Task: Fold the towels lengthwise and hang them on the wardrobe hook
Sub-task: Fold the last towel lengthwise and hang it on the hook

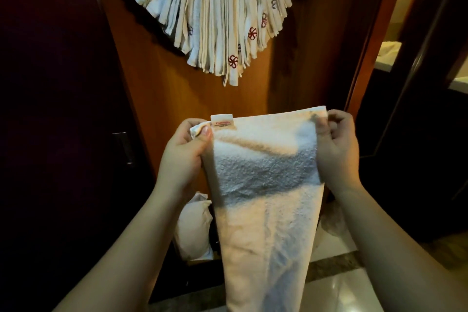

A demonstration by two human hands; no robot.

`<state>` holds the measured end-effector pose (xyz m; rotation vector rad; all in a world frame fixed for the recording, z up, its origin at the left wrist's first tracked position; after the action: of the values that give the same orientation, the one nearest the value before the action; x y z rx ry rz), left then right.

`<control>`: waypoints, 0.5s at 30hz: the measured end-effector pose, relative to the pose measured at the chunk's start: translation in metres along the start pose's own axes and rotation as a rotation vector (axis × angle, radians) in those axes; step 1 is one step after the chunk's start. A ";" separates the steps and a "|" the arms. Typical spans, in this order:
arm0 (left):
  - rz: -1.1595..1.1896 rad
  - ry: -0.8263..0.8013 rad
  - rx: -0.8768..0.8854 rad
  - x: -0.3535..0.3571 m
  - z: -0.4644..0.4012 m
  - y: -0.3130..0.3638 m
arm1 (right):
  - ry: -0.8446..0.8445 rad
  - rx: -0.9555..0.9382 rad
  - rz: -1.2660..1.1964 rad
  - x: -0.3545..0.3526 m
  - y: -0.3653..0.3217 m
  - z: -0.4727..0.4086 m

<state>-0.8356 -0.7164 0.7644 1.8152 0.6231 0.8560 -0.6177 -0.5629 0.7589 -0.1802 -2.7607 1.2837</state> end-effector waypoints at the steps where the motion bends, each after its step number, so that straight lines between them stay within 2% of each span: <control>1: 0.013 -0.006 -0.015 0.000 0.000 0.001 | -0.047 0.071 -0.045 0.000 0.002 -0.001; 3: 0.019 -0.025 -0.027 -0.002 0.000 0.002 | -0.217 0.237 -0.174 0.002 0.007 -0.002; 5: 0.026 -0.047 -0.030 -0.003 0.000 0.002 | -0.444 0.527 -0.451 0.006 0.016 0.003; 7: 0.032 -0.074 -0.036 -0.003 0.003 0.002 | -0.626 0.768 -0.605 0.007 0.023 0.013; 9: 0.015 -0.106 -0.044 -0.004 0.006 0.002 | -0.722 0.837 -0.614 0.006 0.027 0.018; 11: -0.029 -0.112 -0.059 -0.007 0.009 0.002 | -0.755 0.825 -0.627 0.005 0.026 0.019; 15: -0.074 -0.162 -0.042 -0.014 0.012 0.007 | -0.696 0.785 -0.707 0.008 0.022 0.016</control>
<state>-0.8346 -0.7359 0.7643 1.7914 0.5611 0.6604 -0.6261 -0.5594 0.7319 1.3566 -2.0424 2.2607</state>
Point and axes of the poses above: each hand's wrist, its own z-axis away from the middle knuckle, its own x-axis out of the palm, y = z × x, the point moved 4 cm from there along -z, towards the middle knuckle, and after that the axes turned 13 degrees about y, right-handed, at the moved point
